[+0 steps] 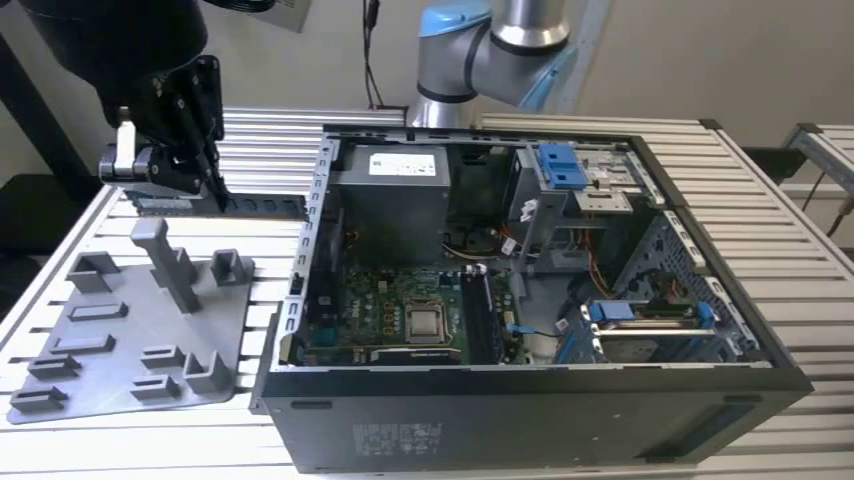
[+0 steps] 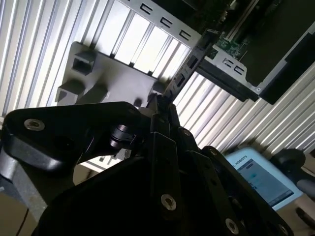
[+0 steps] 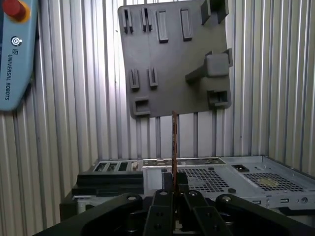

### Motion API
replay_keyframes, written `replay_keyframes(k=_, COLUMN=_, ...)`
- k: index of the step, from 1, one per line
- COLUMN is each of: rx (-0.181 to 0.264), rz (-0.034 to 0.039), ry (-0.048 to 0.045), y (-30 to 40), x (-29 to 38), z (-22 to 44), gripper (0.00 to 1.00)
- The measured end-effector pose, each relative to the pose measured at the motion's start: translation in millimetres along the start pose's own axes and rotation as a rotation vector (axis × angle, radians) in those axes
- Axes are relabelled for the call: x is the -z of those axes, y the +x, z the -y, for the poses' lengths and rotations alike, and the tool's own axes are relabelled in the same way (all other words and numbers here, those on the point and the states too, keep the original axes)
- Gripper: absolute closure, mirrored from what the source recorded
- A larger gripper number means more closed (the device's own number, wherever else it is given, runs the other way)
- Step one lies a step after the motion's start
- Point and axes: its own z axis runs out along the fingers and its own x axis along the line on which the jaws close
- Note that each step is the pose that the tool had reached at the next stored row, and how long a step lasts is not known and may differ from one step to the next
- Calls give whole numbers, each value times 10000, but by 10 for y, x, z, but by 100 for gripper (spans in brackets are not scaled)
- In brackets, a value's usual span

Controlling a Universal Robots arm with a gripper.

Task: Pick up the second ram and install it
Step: 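Pick up the second ram and move it above second insertion slot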

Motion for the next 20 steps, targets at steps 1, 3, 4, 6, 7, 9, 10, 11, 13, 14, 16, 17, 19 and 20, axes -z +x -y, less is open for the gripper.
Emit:
replay_keyframes(k=1, rx=0, rz=0, ry=-1, y=-1, x=-1, z=30, gripper=85)
replay_keyframes(k=3, rx=0, rz=0, ry=-1, y=-4, x=-2, z=93, gripper=85)
replay_keyframes(k=4, rx=0, rz=0, ry=-1, y=-5, x=-3, z=125, gripper=85)
replay_keyframes(k=6, rx=0, rz=0, ry=-5, y=-9, x=-4, z=205, gripper=85)
replay_keyframes(k=7, rx=0, rz=-1, ry=-7, y=-10, x=-5, z=244, gripper=85)
replay_keyframes(k=9, rx=0, rz=0, ry=-9, y=-13, x=-7, z=320, gripper=85)
replay_keyframes(k=10, rx=-1, rz=0, ry=-10, y=-14, x=-8, z=359, gripper=85)
replay_keyframes(k=11, rx=-1, rz=-1, ry=-12, y=-16, x=-9, z=398, gripper=85)
replay_keyframes(k=13, rx=-1, rz=0, ry=-15, y=-19, x=-11, z=484, gripper=85)
replay_keyframes(k=14, rx=-1, rz=-1, ry=-17, y=-20, x=-11, z=525, gripper=85)
replay_keyframes(k=16, rx=-2, rz=-2, ry=-21, y=-23, x=-13, z=608, gripper=85)
replay_keyframes(k=17, rx=-1, rz=-1, ry=-22, y=-25, x=-14, z=650, gripper=85)
replay_keyframes(k=19, rx=-2, rz=-1, ry=-25, y=-27, x=-16, z=735, gripper=85)
replay_keyframes(k=20, rx=-3, rz=-1, ry=-27, y=-29, x=-17, z=779, gripper=85)
